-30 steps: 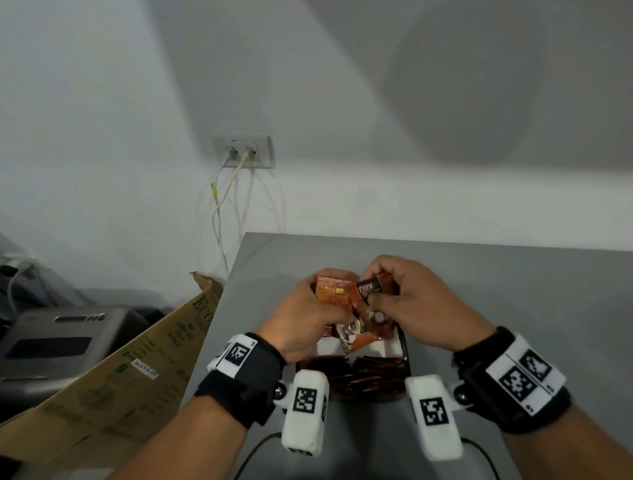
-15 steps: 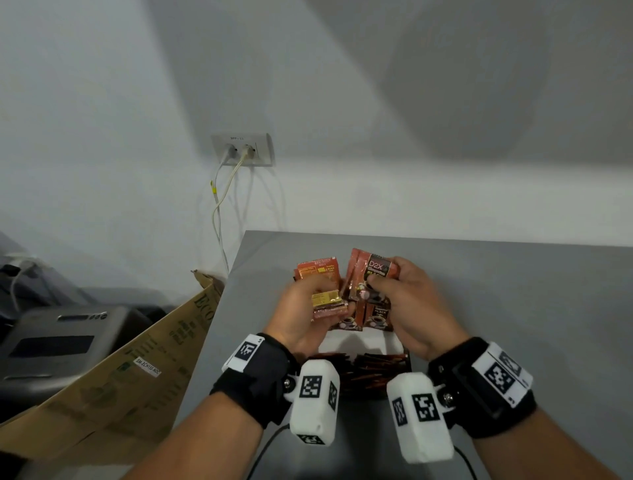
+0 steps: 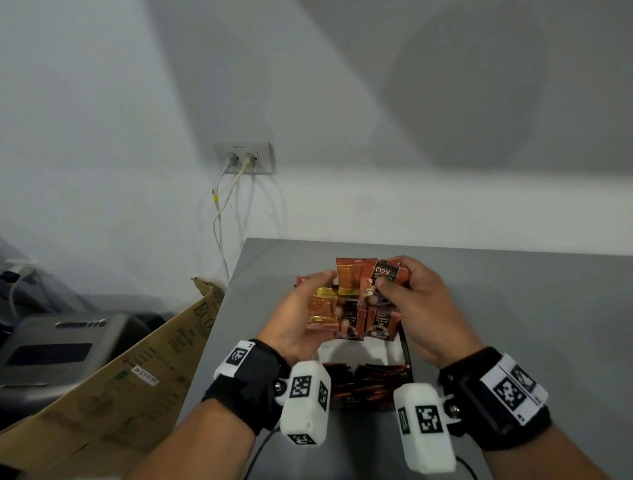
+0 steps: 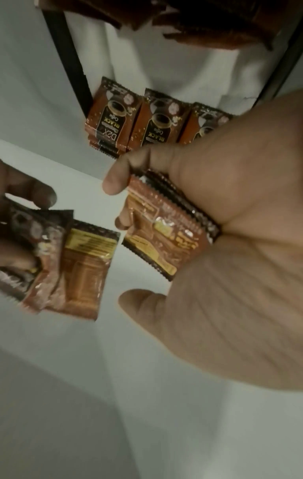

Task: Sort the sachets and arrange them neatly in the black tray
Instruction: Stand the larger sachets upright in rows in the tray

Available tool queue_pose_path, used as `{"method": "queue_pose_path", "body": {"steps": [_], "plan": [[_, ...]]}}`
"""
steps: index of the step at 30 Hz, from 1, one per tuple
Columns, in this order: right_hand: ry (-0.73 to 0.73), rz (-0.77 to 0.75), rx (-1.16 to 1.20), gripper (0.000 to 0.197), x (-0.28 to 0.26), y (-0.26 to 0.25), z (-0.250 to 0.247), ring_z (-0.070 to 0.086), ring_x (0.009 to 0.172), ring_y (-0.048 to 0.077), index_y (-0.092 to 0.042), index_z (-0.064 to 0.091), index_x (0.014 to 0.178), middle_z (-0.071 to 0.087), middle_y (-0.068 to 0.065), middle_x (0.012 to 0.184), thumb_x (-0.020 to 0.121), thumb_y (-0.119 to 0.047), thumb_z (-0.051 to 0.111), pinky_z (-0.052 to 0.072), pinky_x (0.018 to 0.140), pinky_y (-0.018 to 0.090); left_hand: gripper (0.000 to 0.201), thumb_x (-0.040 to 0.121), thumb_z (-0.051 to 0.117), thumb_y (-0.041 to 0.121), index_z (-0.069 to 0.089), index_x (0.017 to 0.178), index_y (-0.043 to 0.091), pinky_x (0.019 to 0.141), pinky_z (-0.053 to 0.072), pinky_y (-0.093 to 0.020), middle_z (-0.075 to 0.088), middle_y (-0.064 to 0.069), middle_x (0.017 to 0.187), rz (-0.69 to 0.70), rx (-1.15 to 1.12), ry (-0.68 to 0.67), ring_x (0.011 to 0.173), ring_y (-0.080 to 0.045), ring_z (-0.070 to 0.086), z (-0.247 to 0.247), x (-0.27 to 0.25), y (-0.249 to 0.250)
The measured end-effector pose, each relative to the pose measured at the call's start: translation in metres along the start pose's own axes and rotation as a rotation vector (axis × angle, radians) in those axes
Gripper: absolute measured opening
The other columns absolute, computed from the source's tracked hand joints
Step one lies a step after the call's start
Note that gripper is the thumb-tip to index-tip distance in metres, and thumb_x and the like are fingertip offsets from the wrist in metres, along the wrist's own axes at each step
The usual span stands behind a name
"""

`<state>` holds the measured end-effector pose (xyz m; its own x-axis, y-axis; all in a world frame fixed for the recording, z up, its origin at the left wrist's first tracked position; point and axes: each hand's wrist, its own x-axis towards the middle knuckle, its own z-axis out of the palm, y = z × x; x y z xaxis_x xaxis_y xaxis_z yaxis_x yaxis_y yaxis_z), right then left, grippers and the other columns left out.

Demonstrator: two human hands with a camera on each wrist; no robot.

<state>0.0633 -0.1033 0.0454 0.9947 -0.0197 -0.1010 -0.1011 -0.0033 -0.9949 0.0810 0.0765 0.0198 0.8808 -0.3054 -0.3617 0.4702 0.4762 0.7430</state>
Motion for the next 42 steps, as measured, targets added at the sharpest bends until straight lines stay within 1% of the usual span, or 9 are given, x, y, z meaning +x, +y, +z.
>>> {"method": "queue_pose_path", "body": {"steps": [5,7,11,16,23,26,28,34,42], "plan": [[-0.170,0.078,0.265,0.019,-0.004,-0.005,-0.002,0.068,0.089,0.035,-0.006,0.068,0.101,0.071,0.024,0.102,0.088,0.005,0.059,0.055,0.082,0.050,0.018,0.082,0.062,0.018,0.075,0.093,0.012,0.058,0.049,-0.030,0.068,-0.014,0.092,-0.043,-0.037,-0.040,0.074,-0.024,0.066,-0.002,0.002,0.005],[-0.146,0.101,0.317,0.021,-0.001,0.000,0.003,0.069,0.085,0.033,-0.002,0.066,0.104,0.072,0.022,0.099,0.090,0.008,0.056,0.058,0.077,0.045,0.028,0.083,0.060,0.010,0.073,0.107,0.007,0.062,0.053,-0.031,0.069,-0.016,0.094,-0.014,-0.021,-0.084,0.077,-0.026,0.068,0.003,0.000,0.002],[0.047,0.023,-0.039,0.020,0.000,0.007,0.014,0.073,0.087,0.023,-0.017,0.068,0.103,0.076,0.005,0.093,0.096,-0.002,0.057,0.061,0.076,0.042,0.035,0.095,0.051,0.000,0.059,0.128,-0.005,0.061,0.057,-0.035,0.068,-0.023,0.101,0.035,-0.002,-0.089,0.082,-0.030,0.070,0.010,-0.002,-0.004],[0.041,0.010,-0.185,0.018,-0.003,0.014,0.020,0.074,0.090,0.020,-0.026,0.067,0.105,0.076,-0.001,0.095,0.094,-0.014,0.060,0.061,0.083,0.049,0.050,0.086,0.066,0.003,0.052,0.133,-0.006,0.079,0.059,-0.048,0.061,-0.033,0.116,0.109,0.041,-0.025,0.099,-0.040,0.065,0.008,-0.002,-0.010],[0.039,0.103,0.387,0.025,0.000,-0.002,-0.007,0.070,0.081,0.020,-0.004,0.065,0.114,0.077,0.007,0.095,0.096,0.006,0.052,0.054,0.078,0.039,0.044,0.092,0.057,-0.011,0.054,0.131,0.009,0.060,0.050,-0.030,0.069,-0.014,0.090,0.192,0.068,0.111,0.064,-0.016,0.065,0.001,0.003,-0.002],[-0.028,0.158,0.215,0.028,0.000,0.005,0.006,0.070,0.102,0.035,-0.004,0.065,0.120,0.075,0.017,0.108,0.096,0.003,0.053,0.055,0.091,0.049,0.043,0.092,0.053,-0.015,0.051,0.129,0.007,0.075,0.060,-0.042,0.068,-0.029,0.111,0.221,0.087,0.077,0.093,-0.034,0.072,0.015,0.003,-0.005],[-0.024,0.190,0.174,0.023,-0.001,0.011,0.018,0.070,0.102,0.038,-0.005,0.066,0.117,0.074,0.020,0.106,0.097,0.000,0.055,0.057,0.084,0.047,0.040,0.094,0.044,-0.015,0.048,0.128,0.005,0.080,0.060,-0.045,0.067,-0.033,0.114,0.202,0.037,0.024,0.102,-0.039,0.070,0.022,0.002,-0.007],[0.089,0.179,0.384,0.021,0.004,0.006,0.001,0.069,0.093,0.036,-0.005,0.061,0.120,0.073,0.020,0.106,0.101,-0.004,0.050,0.052,0.065,0.037,0.043,0.089,0.035,-0.005,0.055,0.127,0.000,0.071,0.060,-0.048,0.066,-0.027,0.099,0.072,-0.181,0.007,0.081,-0.036,0.068,0.002,0.001,-0.001],[-0.029,0.173,0.235,0.024,-0.002,0.005,0.012,0.068,0.099,0.038,-0.003,0.065,0.117,0.073,0.023,0.108,0.098,0.003,0.051,0.052,0.094,0.058,0.049,0.082,0.067,-0.001,0.055,0.130,-0.005,0.094,0.050,-0.066,0.060,-0.037,0.124,0.168,0.158,-0.013,0.114,-0.053,0.060,0.004,0.004,-0.013]]}}
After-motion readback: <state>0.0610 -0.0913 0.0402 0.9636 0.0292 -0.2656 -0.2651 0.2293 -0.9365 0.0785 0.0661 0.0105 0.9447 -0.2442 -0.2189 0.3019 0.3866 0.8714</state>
